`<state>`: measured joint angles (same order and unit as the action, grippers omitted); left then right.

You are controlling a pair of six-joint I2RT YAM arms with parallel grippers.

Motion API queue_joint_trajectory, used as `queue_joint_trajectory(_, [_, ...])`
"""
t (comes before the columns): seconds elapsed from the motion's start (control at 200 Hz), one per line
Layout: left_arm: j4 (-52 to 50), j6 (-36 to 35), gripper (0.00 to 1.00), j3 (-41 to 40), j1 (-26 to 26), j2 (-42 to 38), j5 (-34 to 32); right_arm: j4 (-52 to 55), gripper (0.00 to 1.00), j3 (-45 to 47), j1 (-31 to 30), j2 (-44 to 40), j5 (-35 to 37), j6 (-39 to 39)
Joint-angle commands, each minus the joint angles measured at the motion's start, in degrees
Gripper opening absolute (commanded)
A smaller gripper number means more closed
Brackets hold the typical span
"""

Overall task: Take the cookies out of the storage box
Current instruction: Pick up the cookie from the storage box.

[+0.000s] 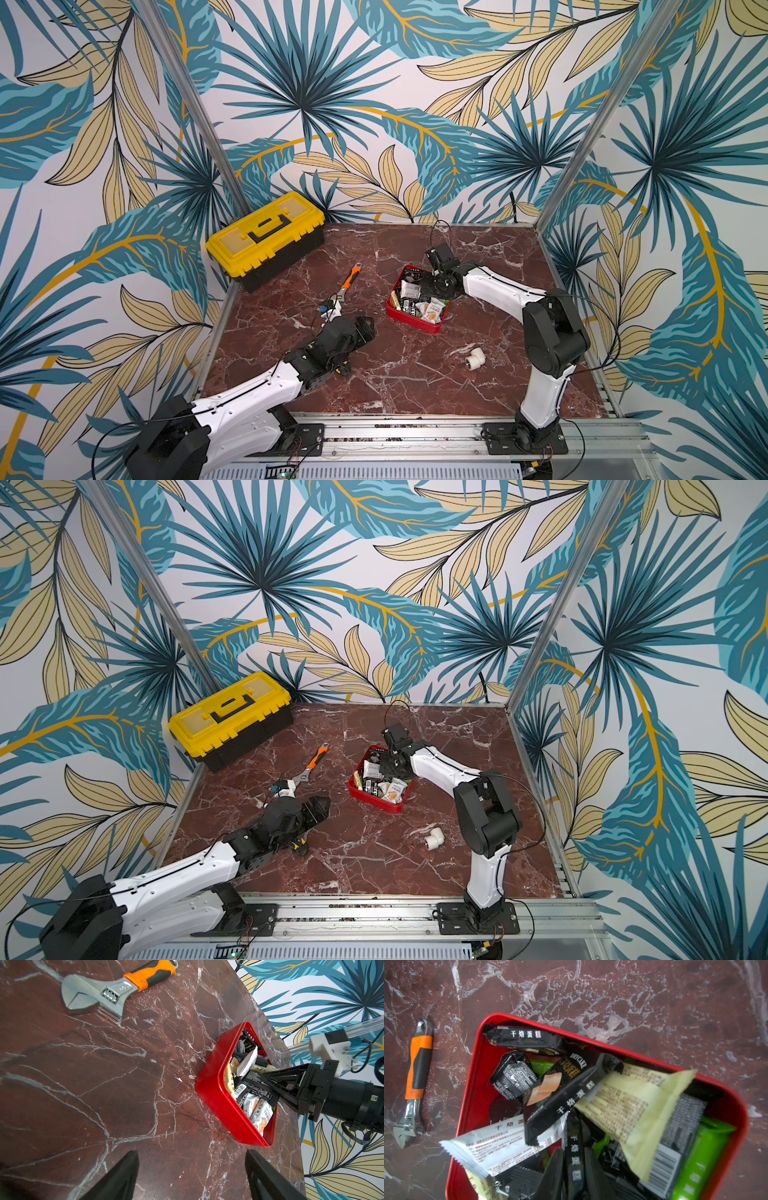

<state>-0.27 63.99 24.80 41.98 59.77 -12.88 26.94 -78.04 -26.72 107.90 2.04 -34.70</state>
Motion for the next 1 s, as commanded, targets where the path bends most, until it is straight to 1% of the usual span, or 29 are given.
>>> queue_joint_trajectory(0.0, [0.0, 0.9, 0.85, 0.2, 0.2, -0.2, -0.8, 1.6, 0.2, 0.0, -0.3, -1.6, -1.0, 0.0])
queue_joint_trajectory(0.255, [-2.0, 4.4, 0.84, 0.0, 0.2, -1.6, -1.9, 1.8, 0.18, 1.5, -0.3, -6.3, -1.6, 0.1])
queue_joint_trajectory(0.506, [-5.7, 9.1, 0.82, -1.2, 0.1, -5.6, -4.7, 4.7, 0.16, 3.2, -0.3, -12.9, 0.4, 0.7])
queue_joint_trajectory(0.631, [-7.8, 11.5, 0.81, -3.1, -0.4, -8.8, -6.4, 3.8, 0.15, 5.4, -0.8, -17.1, -2.3, 0.9])
queue_joint_trajectory(0.721, [-10.6, 12.8, 0.81, -4.0, -1.6, -11.6, -6.5, -0.1, 0.15, 8.1, -3.0, -20.0, -4.7, 1.8])
queue_joint_trajectory(0.816, [-14.9, 14.5, 0.81, -4.4, -2.5, -15.3, -7.4, -4.4, 0.15, 10.2, -6.2, -21.3, -6.9, 0.3])
queue_joint_trajectory(0.896, [-19.1, 16.6, 0.81, -5.2, -3.1, -18.5, -8.6, -8.9, 0.15, 11.9, -9.7, -21.0, -7.2, -2.7])
queue_joint_trajectory(0.992, [-22.2, 19.2, 0.81, -6.5, -3.2, -22.4, -10.0, -16.1, 0.14, 14.3, -13.9, -19.5, -5.7, -8.1])
